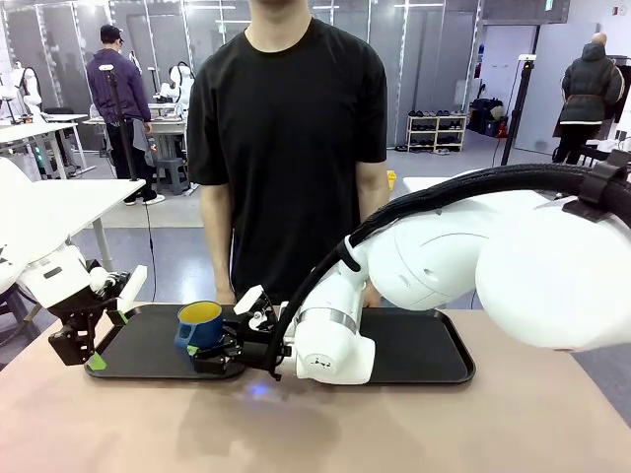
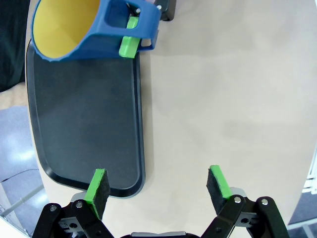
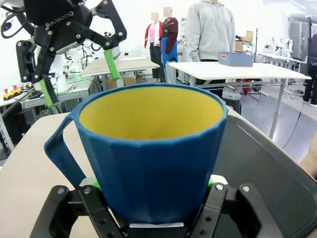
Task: Sort and store the cups by type.
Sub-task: Pick up the Handle plastic cup and place it into the empty Flat Tray.
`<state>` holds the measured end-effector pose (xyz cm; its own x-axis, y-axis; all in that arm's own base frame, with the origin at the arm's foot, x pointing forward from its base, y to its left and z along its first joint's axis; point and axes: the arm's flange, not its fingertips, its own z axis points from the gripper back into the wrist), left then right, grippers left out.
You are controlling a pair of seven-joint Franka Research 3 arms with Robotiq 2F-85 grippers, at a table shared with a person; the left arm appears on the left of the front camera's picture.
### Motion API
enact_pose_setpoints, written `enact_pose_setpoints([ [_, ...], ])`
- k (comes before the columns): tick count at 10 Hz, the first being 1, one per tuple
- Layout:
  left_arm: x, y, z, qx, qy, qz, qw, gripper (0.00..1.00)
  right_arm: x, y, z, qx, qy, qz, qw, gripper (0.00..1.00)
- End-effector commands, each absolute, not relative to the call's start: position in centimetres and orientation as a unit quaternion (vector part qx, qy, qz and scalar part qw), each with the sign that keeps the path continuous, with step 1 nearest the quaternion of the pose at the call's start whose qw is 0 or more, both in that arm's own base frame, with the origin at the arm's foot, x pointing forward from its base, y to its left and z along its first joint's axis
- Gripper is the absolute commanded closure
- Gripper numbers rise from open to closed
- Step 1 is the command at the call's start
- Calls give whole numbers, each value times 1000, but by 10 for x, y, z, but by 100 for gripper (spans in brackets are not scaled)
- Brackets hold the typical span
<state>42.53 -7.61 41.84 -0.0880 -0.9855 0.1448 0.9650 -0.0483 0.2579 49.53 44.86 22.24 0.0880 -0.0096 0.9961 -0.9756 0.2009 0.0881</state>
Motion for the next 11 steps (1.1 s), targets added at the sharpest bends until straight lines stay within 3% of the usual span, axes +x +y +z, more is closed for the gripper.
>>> enact_pose_setpoints([
  [1,424,-75,417,51,-146,-722,674,0,493,461,212,440,-549,426,568,31],
  [11,424,-75,417,51,-146,-722,674,0,503,461,179,417,-575,381,592,31],
])
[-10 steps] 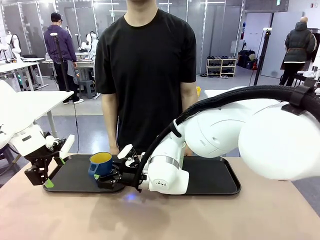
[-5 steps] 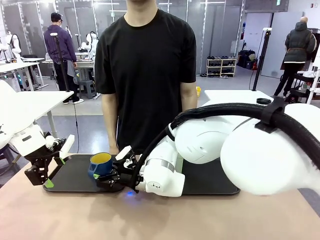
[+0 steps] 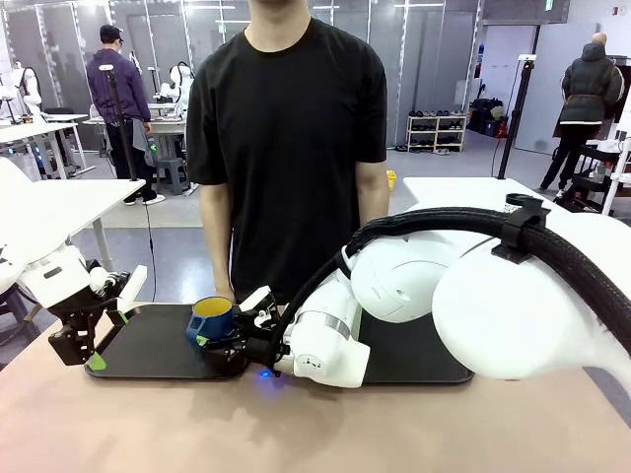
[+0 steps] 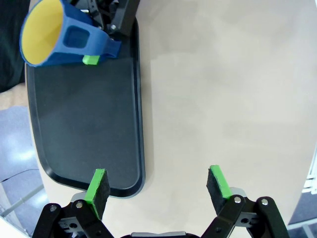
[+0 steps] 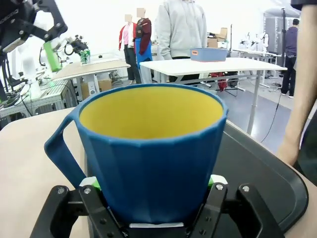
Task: Sort and store the cups by type.
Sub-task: Pick up the Handle plastic cup and place it into the empty Flat Tray.
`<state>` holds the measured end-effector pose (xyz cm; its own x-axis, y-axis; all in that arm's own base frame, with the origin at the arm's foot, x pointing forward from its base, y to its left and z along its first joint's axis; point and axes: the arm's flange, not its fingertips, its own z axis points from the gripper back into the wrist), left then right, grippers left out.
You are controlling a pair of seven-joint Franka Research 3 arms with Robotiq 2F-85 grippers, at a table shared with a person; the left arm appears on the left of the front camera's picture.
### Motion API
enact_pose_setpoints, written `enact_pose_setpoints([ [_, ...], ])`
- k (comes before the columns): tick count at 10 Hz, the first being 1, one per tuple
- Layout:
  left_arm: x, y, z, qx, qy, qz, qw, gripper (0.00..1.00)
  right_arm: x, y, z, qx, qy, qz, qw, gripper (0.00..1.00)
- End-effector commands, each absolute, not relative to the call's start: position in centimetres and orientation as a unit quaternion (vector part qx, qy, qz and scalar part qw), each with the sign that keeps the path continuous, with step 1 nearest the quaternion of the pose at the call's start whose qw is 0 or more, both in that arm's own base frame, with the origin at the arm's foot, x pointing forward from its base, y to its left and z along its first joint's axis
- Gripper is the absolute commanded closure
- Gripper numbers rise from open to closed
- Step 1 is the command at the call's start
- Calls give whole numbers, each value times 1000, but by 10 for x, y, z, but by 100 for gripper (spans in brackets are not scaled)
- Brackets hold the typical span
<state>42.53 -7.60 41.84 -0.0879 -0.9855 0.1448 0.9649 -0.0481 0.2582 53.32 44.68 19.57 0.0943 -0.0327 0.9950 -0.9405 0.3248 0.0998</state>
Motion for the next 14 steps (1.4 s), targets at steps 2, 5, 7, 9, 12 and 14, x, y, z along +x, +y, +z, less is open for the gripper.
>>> enact_pose_setpoints([
  [2,424,-75,417,51,-146,-722,674,0,502,461,175,417,-569,382,597,31],
  [5,424,-75,417,51,-146,-722,674,0,503,462,169,404,-562,387,608,31],
  [7,424,-75,417,51,-146,-722,674,0,502,463,165,401,-556,390,615,31],
  [9,424,-75,417,51,-146,-722,674,0,502,463,162,398,-551,389,622,31],
  [12,424,-75,417,51,-146,-722,674,0,501,460,159,397,-553,386,622,31],
  [14,424,-75,417,51,-146,-722,674,0,499,458,159,398,-554,385,622,29],
])
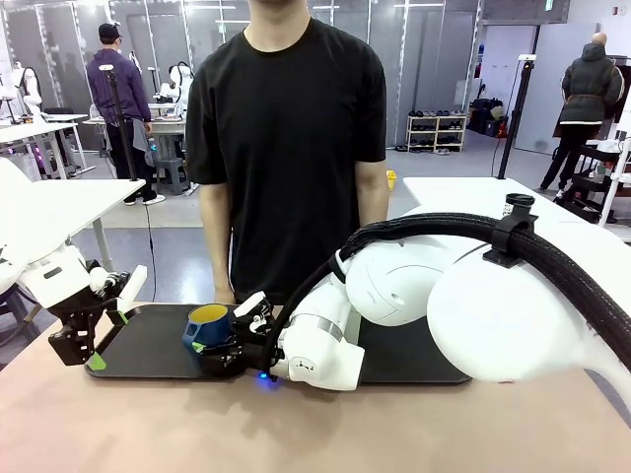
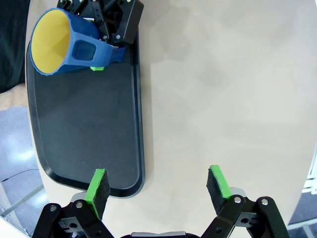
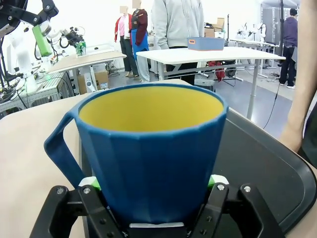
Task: Sort and store the cups by type.
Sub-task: Pick up the Handle plastic cup and place it into the empty Flat Tray.
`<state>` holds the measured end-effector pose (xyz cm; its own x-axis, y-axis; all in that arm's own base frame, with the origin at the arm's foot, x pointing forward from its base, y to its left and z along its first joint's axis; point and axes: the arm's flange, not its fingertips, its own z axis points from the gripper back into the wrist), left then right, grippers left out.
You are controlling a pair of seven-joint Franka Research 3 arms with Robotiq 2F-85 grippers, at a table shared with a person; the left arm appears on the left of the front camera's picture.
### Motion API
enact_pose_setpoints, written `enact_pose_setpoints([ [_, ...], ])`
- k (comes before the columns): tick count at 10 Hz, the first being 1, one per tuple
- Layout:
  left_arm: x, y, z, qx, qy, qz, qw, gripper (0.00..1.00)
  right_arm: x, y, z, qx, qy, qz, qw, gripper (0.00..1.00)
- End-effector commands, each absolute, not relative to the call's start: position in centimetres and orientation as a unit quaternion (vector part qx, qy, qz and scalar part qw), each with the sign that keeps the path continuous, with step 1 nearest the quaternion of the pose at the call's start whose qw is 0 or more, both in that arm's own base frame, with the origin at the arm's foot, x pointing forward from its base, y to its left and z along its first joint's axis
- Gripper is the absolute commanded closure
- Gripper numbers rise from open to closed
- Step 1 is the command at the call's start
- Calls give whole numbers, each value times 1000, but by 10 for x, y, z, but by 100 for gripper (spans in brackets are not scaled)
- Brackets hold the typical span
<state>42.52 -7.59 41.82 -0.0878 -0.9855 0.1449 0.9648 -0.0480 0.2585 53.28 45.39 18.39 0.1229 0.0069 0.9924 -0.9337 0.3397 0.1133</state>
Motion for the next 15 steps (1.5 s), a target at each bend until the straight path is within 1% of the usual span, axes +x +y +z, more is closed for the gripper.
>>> enact_pose_setpoints([
  [1,424,-75,417,51,-146,-722,674,0,498,457,159,398,-554,385,622,18],
  [3,424,-75,417,51,-146,-722,674,0,497,455,160,394,-556,385,622,0],
  [8,424,-75,417,51,-146,-722,674,0,491,449,161,393,-560,382,622,0],
  [15,424,-75,417,51,-146,-722,674,0,491,451,167,398,-547,395,621,0],
])
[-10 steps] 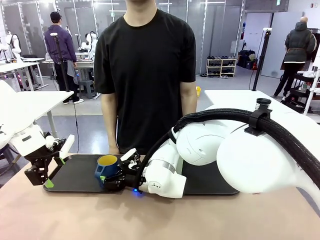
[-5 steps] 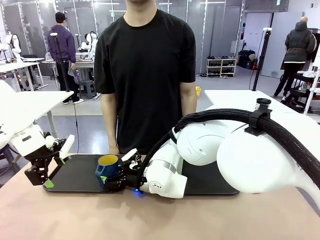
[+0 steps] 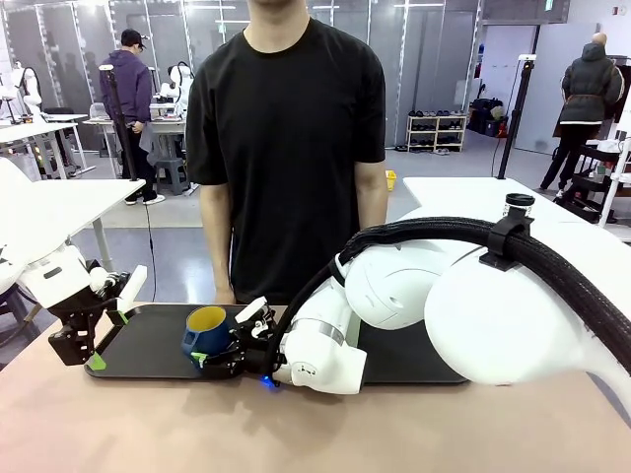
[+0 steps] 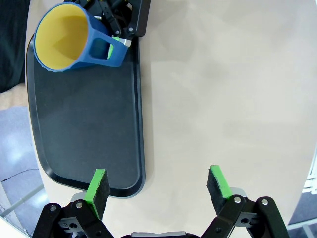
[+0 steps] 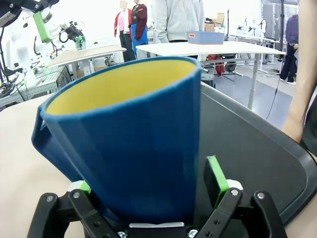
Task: Sort and store the cups by type.
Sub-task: Pick up the Handle plastic cup and place it into the empty Flat Tray.
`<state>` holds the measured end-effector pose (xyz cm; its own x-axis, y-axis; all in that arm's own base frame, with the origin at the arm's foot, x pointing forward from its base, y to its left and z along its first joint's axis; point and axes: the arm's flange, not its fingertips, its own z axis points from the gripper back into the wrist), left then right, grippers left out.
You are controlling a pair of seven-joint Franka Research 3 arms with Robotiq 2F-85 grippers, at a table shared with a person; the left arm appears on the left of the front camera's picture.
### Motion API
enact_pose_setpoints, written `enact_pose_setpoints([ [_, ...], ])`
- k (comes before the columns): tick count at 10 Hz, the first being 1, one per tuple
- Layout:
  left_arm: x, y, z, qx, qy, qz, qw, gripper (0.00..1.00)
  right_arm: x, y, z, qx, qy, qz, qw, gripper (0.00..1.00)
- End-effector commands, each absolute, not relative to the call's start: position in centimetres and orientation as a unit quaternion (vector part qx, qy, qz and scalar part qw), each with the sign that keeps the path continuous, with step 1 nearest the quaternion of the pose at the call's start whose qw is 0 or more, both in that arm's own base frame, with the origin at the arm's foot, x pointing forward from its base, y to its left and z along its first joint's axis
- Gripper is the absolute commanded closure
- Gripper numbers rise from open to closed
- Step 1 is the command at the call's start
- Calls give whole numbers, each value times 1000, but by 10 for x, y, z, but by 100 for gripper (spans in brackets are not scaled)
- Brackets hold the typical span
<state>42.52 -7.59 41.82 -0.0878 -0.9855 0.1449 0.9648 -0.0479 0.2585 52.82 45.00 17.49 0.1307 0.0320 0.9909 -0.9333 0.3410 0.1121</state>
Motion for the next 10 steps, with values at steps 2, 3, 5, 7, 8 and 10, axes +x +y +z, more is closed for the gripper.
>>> enact_pose_setpoints([
  [2,424,-75,417,51,-146,-722,674,0,489,448,170,395,-550,395,621,0],
  [3,424,-75,417,51,-146,-722,674,0,489,447,171,392,-553,390,623,0],
  [5,424,-75,417,51,-146,-722,674,0,489,446,175,393,-557,391,619,0],
  [7,424,-75,417,51,-146,-722,674,0,489,444,180,391,-561,389,617,0],
  [8,424,-75,417,51,-146,-722,674,0,489,442,183,391,-562,388,617,0],
  [10,424,-75,417,51,-146,-722,674,0,486,438,189,391,-563,387,617,0],
])
